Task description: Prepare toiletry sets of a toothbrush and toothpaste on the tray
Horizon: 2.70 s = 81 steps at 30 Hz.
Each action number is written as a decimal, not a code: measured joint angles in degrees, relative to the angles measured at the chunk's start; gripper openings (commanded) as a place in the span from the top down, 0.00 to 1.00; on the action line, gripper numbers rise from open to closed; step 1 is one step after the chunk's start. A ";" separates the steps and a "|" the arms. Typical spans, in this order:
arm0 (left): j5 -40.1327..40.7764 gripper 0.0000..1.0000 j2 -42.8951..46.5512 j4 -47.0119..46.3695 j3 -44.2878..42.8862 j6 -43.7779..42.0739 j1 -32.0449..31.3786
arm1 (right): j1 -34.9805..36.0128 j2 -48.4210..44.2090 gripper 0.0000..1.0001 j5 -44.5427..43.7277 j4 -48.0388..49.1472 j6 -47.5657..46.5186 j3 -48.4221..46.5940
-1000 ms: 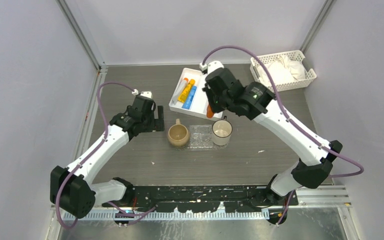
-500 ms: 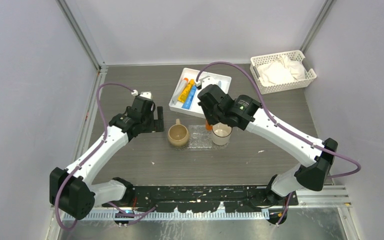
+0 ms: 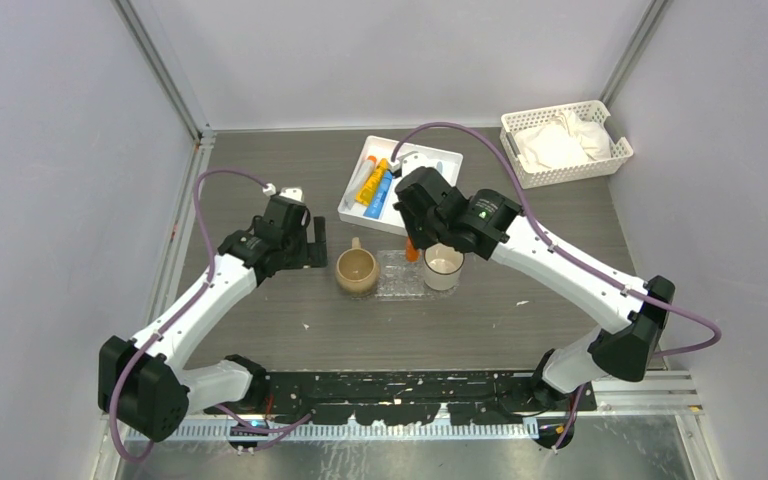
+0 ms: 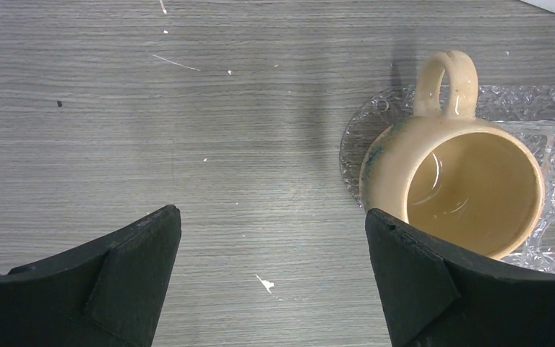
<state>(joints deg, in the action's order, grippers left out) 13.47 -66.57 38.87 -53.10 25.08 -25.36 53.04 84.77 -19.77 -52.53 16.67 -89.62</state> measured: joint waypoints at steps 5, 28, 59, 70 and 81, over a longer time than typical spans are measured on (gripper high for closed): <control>0.02 0.00 0.02 0.02 0.02 0.02 0.00 | 0.00 0.24 0.99 0.68 0.66 0.04 0.00; 0.44 0.00 0.96 -0.02 0.96 0.07 0.00 | 0.00 2.38 0.99 1.62 3.72 0.17 3.23; 0.46 0.00 1.14 0.00 0.96 0.07 0.00 | -5.92 7.39 0.99 5.09 9.70 0.17 7.91; 0.46 0.00 1.14 -0.02 0.96 0.07 0.00 | -6.34 8.74 0.94 4.61 10.14 0.35 7.91; 0.46 0.00 1.27 0.00 0.96 0.02 0.00 | -6.38 8.70 0.53 3.78 10.12 0.87 7.87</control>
<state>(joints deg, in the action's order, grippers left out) 13.93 -65.30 38.87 -52.14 25.10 -25.36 46.65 93.47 -15.99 -42.41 17.54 -81.76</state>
